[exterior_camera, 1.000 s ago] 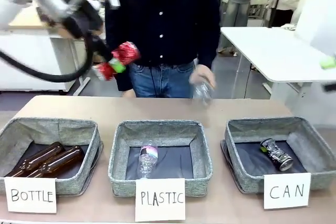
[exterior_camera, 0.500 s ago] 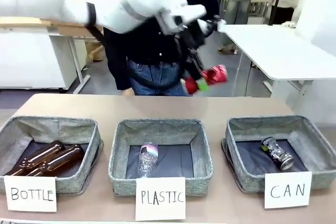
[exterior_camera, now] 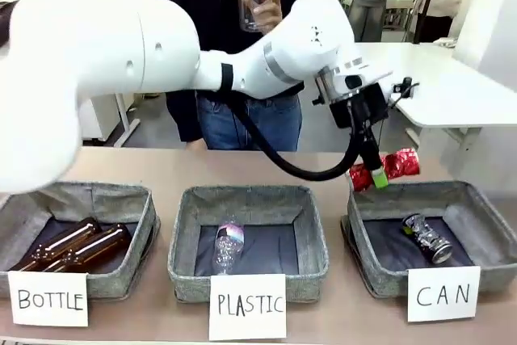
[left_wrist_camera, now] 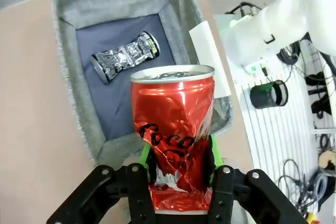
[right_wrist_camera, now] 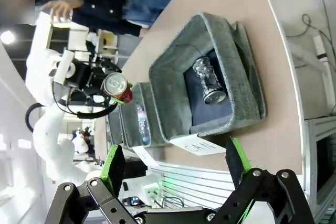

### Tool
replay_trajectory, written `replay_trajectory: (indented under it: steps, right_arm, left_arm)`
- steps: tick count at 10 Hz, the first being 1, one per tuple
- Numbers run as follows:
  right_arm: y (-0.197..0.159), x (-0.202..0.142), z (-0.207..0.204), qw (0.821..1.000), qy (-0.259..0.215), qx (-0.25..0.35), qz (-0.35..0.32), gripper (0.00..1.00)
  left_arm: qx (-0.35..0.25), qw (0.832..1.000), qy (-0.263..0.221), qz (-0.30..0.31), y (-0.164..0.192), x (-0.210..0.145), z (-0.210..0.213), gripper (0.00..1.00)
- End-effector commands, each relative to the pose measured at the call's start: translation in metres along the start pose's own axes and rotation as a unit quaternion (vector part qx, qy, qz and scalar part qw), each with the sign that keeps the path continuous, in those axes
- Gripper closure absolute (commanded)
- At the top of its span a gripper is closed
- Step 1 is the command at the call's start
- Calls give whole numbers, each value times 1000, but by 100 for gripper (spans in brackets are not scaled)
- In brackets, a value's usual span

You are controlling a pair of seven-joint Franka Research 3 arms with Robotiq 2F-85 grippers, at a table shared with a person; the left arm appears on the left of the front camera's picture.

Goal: Sort the can waste into the basket.
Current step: Pick up the can waste from the table and place it in the right Fabric basket.

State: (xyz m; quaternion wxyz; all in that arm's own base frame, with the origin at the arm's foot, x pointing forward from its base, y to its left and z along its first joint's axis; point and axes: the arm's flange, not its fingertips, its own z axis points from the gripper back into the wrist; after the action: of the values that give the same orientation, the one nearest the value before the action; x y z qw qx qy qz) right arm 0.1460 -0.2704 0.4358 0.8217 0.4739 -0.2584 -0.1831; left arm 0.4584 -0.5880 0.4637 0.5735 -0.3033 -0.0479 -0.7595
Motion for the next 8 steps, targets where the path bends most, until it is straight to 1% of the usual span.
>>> replay_trajectory:
  steps: [1, 2, 3, 4, 6, 7, 8]
  right_arm:
    - [5, -6, 4, 1000, 2, -4, 4, 0]
    - [5, -6, 4, 1000, 2, -4, 4, 0]
    - [5, -6, 4, 1000, 2, -4, 4, 0]
    - [5, -6, 4, 1000, 2, -4, 4, 0]
    - [5, -6, 4, 1000, 2, -4, 4, 0]
    - [5, -6, 4, 1000, 2, -4, 4, 0]
    - [5, -6, 4, 1000, 2, -4, 4, 0]
  left_arm:
    - [14, 999, 12, -37, -11, -10, 18, 56]
    - [0, 1000, 0, 0, 0, 0, 0, 56]
    - [108, 991, -70, 38, 0, -15, 10, 56]
    - [166, 980, -106, 34, -4, -8, -1, 56]
    - [186, 974, -129, 22, -11, 1, -13, 56]
    - [163, 979, -116, 27, -9, 1, -18, 56]
    - [138, 983, -116, 31, -11, -2, -22, 56]
